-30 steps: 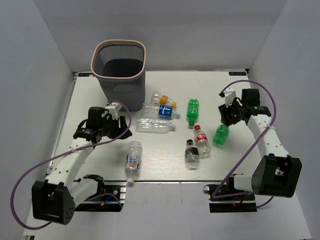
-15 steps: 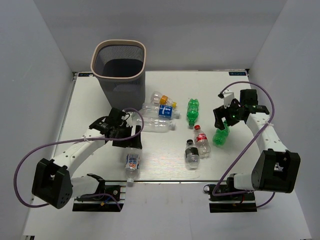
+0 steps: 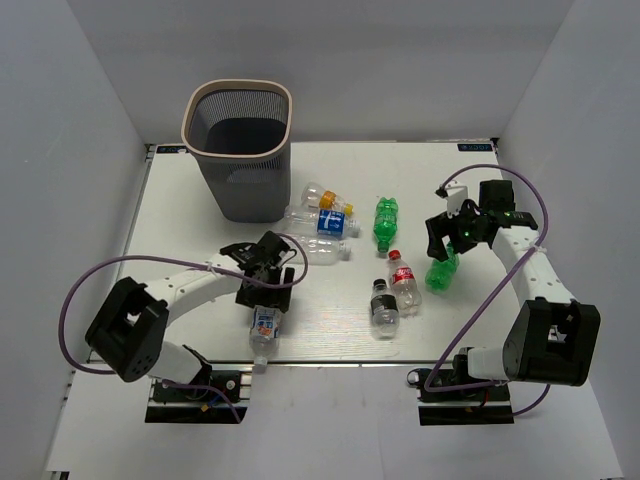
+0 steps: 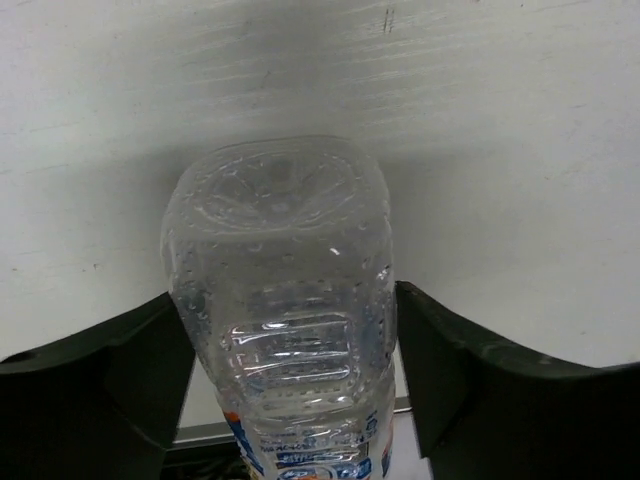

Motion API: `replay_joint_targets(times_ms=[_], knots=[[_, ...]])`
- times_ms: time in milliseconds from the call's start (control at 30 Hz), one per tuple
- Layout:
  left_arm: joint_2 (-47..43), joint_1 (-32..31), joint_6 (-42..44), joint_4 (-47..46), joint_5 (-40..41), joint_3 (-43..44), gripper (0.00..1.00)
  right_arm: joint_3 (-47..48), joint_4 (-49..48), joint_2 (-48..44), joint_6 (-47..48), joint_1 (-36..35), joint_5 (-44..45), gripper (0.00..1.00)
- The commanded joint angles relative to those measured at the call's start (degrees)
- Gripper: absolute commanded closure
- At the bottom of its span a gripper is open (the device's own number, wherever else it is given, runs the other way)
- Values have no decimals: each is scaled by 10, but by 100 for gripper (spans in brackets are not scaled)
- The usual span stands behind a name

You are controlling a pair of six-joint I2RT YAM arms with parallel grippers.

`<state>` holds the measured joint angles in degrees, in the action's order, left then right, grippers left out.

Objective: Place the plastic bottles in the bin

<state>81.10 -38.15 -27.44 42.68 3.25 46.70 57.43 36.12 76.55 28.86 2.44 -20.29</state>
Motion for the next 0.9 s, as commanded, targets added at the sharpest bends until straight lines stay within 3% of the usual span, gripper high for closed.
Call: replay_joint_targets(times_ms=[0, 133, 200, 400, 500, 533, 633, 867], knots=[[-6, -16, -23, -16, 54, 17, 18, -1, -2, 1, 1, -1, -25, 10], [-37, -36, 3, -29, 41, 51, 63, 0, 22, 5, 45, -1, -69, 12], [-43, -41, 24, -42, 15, 84, 69, -3, 31, 6, 72, -1, -100, 14], [-44, -57, 126, -76, -90, 218, 78, -20, 10, -18, 95, -1, -128, 20], [-25, -57, 145, -84, -86, 299, 78, -21, 3, -15, 96, 0, -132, 49], [-11, -57, 151, -92, -86, 319, 78, -19, 5, -12, 95, 1, -135, 69], [9, -43, 169, -117, -35, 407, 78, -17, 8, -6, 96, 1, -146, 94], [107, 8, 203, -162, 135, 635, 79, -31, -4, -19, 93, 1, -148, 91]])
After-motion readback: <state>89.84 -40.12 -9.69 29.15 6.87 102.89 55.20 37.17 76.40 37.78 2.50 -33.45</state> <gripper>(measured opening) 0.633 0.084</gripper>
